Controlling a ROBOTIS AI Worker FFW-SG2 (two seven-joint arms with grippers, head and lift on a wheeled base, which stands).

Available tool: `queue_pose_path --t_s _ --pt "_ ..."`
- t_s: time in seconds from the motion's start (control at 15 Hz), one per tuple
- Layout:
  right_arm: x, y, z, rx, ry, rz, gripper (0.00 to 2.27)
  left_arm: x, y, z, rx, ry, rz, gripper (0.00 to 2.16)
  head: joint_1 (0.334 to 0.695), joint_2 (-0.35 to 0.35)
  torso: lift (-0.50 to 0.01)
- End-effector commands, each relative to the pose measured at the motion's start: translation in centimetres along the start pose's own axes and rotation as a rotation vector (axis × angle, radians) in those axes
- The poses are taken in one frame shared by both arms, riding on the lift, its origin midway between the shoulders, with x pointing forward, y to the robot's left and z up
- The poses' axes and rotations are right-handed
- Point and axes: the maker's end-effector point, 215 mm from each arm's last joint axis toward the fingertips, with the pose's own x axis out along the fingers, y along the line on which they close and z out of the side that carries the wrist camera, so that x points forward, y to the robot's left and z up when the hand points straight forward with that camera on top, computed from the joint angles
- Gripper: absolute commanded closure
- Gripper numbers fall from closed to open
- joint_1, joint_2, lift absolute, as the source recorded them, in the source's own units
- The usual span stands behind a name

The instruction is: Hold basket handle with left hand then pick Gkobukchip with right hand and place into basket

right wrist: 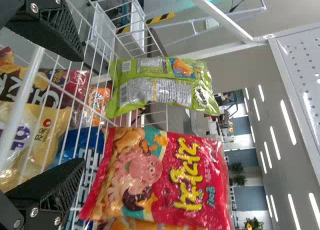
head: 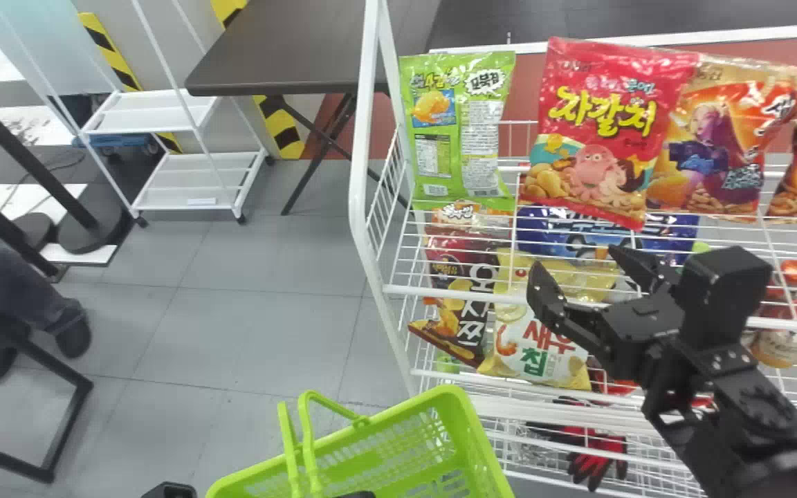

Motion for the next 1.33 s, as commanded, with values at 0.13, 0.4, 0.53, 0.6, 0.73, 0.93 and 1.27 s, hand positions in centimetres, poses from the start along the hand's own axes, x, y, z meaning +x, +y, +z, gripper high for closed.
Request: queue_pose_path --t_s 0.13,0.4,0.53,0.6,0.73,0.93,1.27 --pt "5.2 2.0 2.4 -0.069 0.035 0.030 0.09 0.0 0.0 0.0 0.000 0.000 0.001 2.15 0.695 0.272 0.000" --pt "9.4 3.6 3.4 -0.115 0.064 0.046 0.09 0.0 -0.1 0.0 0.001 -0.002 -0.005 2.15 0.695 0.300 0.000" --pt "11.2 4.1 4.0 -0.126 0.068 0.054 0.09 0.0 -0.1 -0.1 -0.001 -0.001 -0.003 2.15 0.695 0.314 0.000" --pt "12.1 4.2 4.0 -0.145 0.076 0.059 0.09 0.0 0.0 -0.1 -0.002 -0.004 -0.003 2.15 0.695 0.326 0.000" --pt "14.0 2.7 5.0 -0.179 0.081 0.034 0.09 -0.1 0.0 -0.1 -0.003 -0.005 -0.001 2.15 0.695 0.332 0.000" --pt "16.5 1.5 6.2 -0.239 0.094 0.017 0.09 -0.1 0.1 -0.1 -0.005 -0.007 -0.002 2.15 0.695 0.316 0.000" --pt "19.2 0.2 7.0 -0.317 0.118 0.008 0.09 -0.1 0.2 0.0 -0.005 -0.011 -0.002 2.15 0.695 0.303 0.000"
